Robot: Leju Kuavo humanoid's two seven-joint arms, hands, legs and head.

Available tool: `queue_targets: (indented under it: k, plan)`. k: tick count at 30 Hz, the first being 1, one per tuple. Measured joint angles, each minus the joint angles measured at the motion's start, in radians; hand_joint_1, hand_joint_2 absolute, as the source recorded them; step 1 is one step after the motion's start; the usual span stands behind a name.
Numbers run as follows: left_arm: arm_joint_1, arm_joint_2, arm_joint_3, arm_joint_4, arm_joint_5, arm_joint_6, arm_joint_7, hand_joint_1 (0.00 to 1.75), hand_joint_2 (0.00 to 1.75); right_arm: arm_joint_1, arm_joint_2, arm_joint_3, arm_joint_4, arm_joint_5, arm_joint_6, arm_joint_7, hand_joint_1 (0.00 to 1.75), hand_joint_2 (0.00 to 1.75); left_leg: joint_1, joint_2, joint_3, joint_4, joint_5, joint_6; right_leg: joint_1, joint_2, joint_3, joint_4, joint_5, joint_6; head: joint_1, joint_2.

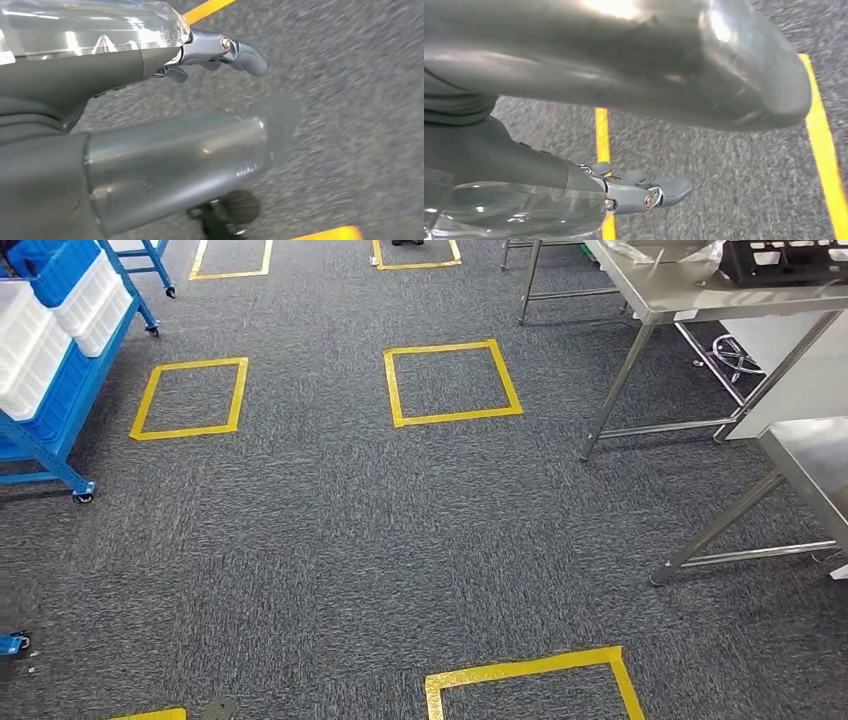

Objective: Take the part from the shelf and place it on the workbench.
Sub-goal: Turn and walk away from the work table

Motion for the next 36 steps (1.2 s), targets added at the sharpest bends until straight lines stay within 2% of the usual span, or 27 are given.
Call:
queue_targets:
  k: [1,3,4,5,6,7,9,11,14,16,18,19,20,21,22,23,24,25,26,27,29,30,32,33,34,35,36]
  plan:
    - [0.0,0.001,-0.003,0.0,-0.004,-0.001,0.005,0.0,0.0,0.001,0.0,0.0,0.0,0.007,-0.002,0.005,0.0,0.0,-0.001,0.027,-0.016,0.033,-0.022,-0.004,-0.002,-0.014,0.005,-0.01,0.005,-0.004,-0.001,0.0]
    - [-0.003,0.001,-0.007,0.001,-0.008,-0.003,0.013,0.0,0.0,0.004,0.0,0.0,0.0,0.02,-0.005,0.016,0.0,0.0,0.001,0.078,-0.072,0.156,-0.091,-0.012,-0.002,-0.044,0.009,-0.017,0.007,-0.01,-0.004,0.0]
    - [-0.004,0.001,-0.008,0.001,-0.008,-0.004,0.019,0.0,0.0,0.005,0.0,0.0,0.0,0.025,-0.006,0.023,0.0,0.0,0.005,0.087,-0.1,0.219,-0.118,-0.018,-0.001,-0.058,0.008,-0.016,0.005,-0.01,-0.004,0.0]
    - [-0.002,0.001,-0.009,0.001,-0.01,-0.005,0.026,0.0,0.0,0.005,0.0,0.0,0.0,0.028,-0.004,0.03,0.0,0.0,0.01,0.091,-0.117,0.257,-0.128,-0.023,-0.002,-0.072,0.008,-0.014,0.003,-0.009,-0.004,0.0]
    - [0.002,0.001,-0.011,0.002,-0.013,-0.006,0.034,0.0,0.0,0.005,0.0,0.0,0.0,0.029,-0.001,0.036,0.0,0.0,0.016,0.096,-0.114,0.257,-0.119,-0.029,-0.003,-0.084,0.009,-0.012,0.001,-0.006,-0.004,0.0]
    - [0.005,0.001,-0.013,0.002,-0.015,-0.008,0.041,0.0,0.0,0.005,0.001,-0.001,0.0,0.027,0.003,0.039,0.0,0.0,0.021,0.103,-0.092,0.218,-0.093,-0.035,-0.005,-0.096,0.01,-0.009,-0.003,-0.001,-0.004,0.0]
    - [0.007,0.0,-0.014,0.003,-0.018,-0.011,0.055,0.0,0.0,0.004,0.003,-0.004,0.0,0.016,0.012,0.041,0.0,0.0,0.027,0.142,-0.018,0.086,-0.036,-0.044,-0.007,-0.118,0.01,0.006,-0.016,0.014,-0.005,0.0]
    - [0.009,0.0,-0.014,0.005,-0.018,-0.015,0.065,0.0,0.0,0.003,0.003,-0.01,0.0,0.007,0.017,0.04,0.0,0.0,0.025,0.166,0.019,0.014,-0.015,-0.034,-0.005,-0.135,0.01,0.021,-0.029,0.03,-0.002,0.0]
    - [0.019,0.0,-0.014,0.006,-0.018,-0.017,0.072,0.0,0.0,-0.004,0.007,-0.013,0.0,0.003,0.019,0.038,0.0,0.0,0.017,0.14,0.015,0.009,-0.015,-0.003,-0.011,-0.149,0.016,0.024,-0.036,0.047,0.004,0.0]
    - [0.021,0.001,-0.014,0.006,-0.018,-0.018,0.074,0.0,0.0,-0.006,0.009,-0.013,0.001,0.002,0.021,0.038,0.0,0.0,0.016,0.121,0.013,0.004,-0.009,0.011,-0.018,-0.109,0.002,0.061,-0.068,0.054,0.006,0.0]
    - [0.019,0.001,-0.014,0.006,-0.018,-0.018,0.074,0.0,0.0,-0.003,0.01,-0.014,0.001,0.002,0.021,0.038,0.0,0.0,0.013,0.1,0.011,0.002,-0.006,0.021,-0.019,-0.056,-0.057,0.183,-0.136,0.053,0.009,0.0]
    - [0.018,0.001,-0.014,0.006,-0.018,-0.018,0.074,0.0,0.0,-0.001,0.01,-0.015,0.001,0.002,0.021,0.038,0.0,0.0,0.009,0.088,0.01,0.002,-0.005,0.025,-0.017,-0.045,-0.096,0.257,-0.167,0.051,0.01,0.0]
    - [0.018,0.001,-0.014,0.006,-0.018,-0.018,0.074,0.0,0.0,0.0,0.01,-0.015,0.001,0.002,0.021,0.038,0.0,0.0,0.005,0.075,0.01,0.002,-0.005,0.027,-0.014,-0.04,-0.128,0.314,-0.182,0.046,0.01,0.0]
    - [0.019,0.001,-0.014,0.006,-0.018,-0.018,0.074,0.0,0.0,0.001,0.01,-0.016,0.001,0.002,0.021,0.038,0.0,0.0,0.001,0.063,0.01,0.002,-0.005,0.028,-0.01,-0.038,-0.146,0.339,-0.178,0.041,0.01,0.0]
    - [0.021,0.001,-0.014,0.006,-0.018,-0.018,0.074,0.0,0.0,0.002,0.01,-0.016,0.001,0.002,0.021,0.038,0.0,0.0,-0.003,0.05,0.011,0.002,-0.004,0.029,-0.006,-0.034,-0.145,0.321,-0.152,0.032,0.01,0.0]
    - [0.021,0.0,-0.014,0.006,-0.018,-0.018,0.074,0.0,0.0,0.002,0.01,-0.017,0.001,0.002,0.021,0.038,0.0,0.0,-0.005,0.036,0.013,0.002,-0.004,0.03,0.001,-0.026,-0.123,0.263,-0.109,0.022,0.01,0.0]
    - [0.021,-0.001,-0.014,0.006,-0.018,-0.018,0.075,0.0,0.0,0.002,0.009,-0.017,0.001,0.002,0.02,0.038,0.0,0.0,-0.005,0.023,0.015,0.002,-0.004,0.03,0.009,-0.005,-0.092,0.185,-0.064,0.01,0.01,0.0]
    - [0.02,-0.003,-0.014,0.007,-0.018,-0.018,0.076,0.0,0.0,0.002,0.007,-0.018,0.001,0.003,0.019,0.039,0.0,0.0,-0.006,0.012,0.015,0.002,-0.004,0.029,0.015,0.02,-0.062,0.114,-0.03,0.0,0.009,0.0]
    - [0.02,-0.005,-0.014,0.008,-0.017,-0.018,0.078,0.0,0.0,0.002,0.005,-0.019,0.001,0.003,0.018,0.041,0.0,0.0,-0.005,0.001,0.014,0.002,-0.003,0.027,0.02,0.038,-0.041,0.064,-0.01,-0.007,0.01,0.0]
    - [0.02,-0.007,-0.014,0.009,-0.016,-0.018,0.081,0.0,0.0,0.001,0.004,-0.02,0.001,0.005,0.016,0.044,0.0,0.0,-0.004,-0.008,0.012,0.002,-0.001,0.024,0.023,0.048,-0.032,0.041,-0.004,-0.011,0.011,0.0]
    - [0.022,-0.008,-0.013,0.009,-0.01,-0.019,0.088,0.0,0.0,0.0,0.002,-0.02,0.001,0.013,0.009,0.056,0.0,0.0,-0.002,-0.029,0.008,-0.003,0.003,0.014,0.024,0.029,-0.027,0.028,0.0,-0.014,0.013,0.0]
    - [0.024,-0.007,-0.012,0.009,-0.007,-0.019,0.091,0.0,0.0,-0.001,0.003,-0.021,0.001,0.019,0.005,0.064,0.0,0.0,-0.003,-0.023,0.007,-0.001,0.001,0.01,0.021,0.016,-0.021,0.017,0.005,-0.015,0.013,0.0]
    - [0.025,-0.007,-0.008,0.009,-0.003,-0.02,0.094,0.0,0.0,0.003,0.004,-0.021,0.001,0.038,-0.002,0.083,0.0,0.0,-0.008,0.025,-0.014,0.047,-0.033,0.003,0.015,-0.011,-0.008,-0.009,0.016,-0.019,0.009,0.0]
    - [0.024,-0.007,-0.006,0.01,-0.003,-0.021,0.094,0.0,0.0,0.005,0.004,-0.02,0.002,0.048,-0.005,0.093,0.0,0.0,-0.008,0.058,-0.038,0.102,-0.066,-0.001,0.015,-0.026,-0.005,-0.014,0.018,-0.021,0.007,0.0]
    - [0.023,-0.006,-0.004,0.01,-0.003,-0.021,0.094,0.0,0.0,0.008,0.005,-0.02,0.002,0.058,-0.008,0.102,0.0,0.0,-0.006,0.078,-0.067,0.164,-0.101,-0.007,0.015,-0.04,-0.004,-0.015,0.017,-0.022,0.006,0.0]
    - [0.023,-0.005,-0.002,0.01,-0.003,-0.021,0.095,0.0,0.0,0.011,0.005,-0.02,0.002,0.066,-0.011,0.111,0.0,0.0,-0.002,0.087,-0.093,0.221,-0.125,-0.013,0.015,-0.056,-0.005,-0.013,0.016,-0.021,0.005,0.0]
    - [0.024,-0.004,-0.001,0.01,-0.004,-0.021,0.095,0.0,0.0,0.012,0.006,-0.02,0.002,0.072,-0.013,0.117,0.0,0.0,0.002,0.092,-0.106,0.252,-0.132,-0.019,0.014,-0.071,-0.006,-0.011,0.013,-0.02,0.005,0.0]
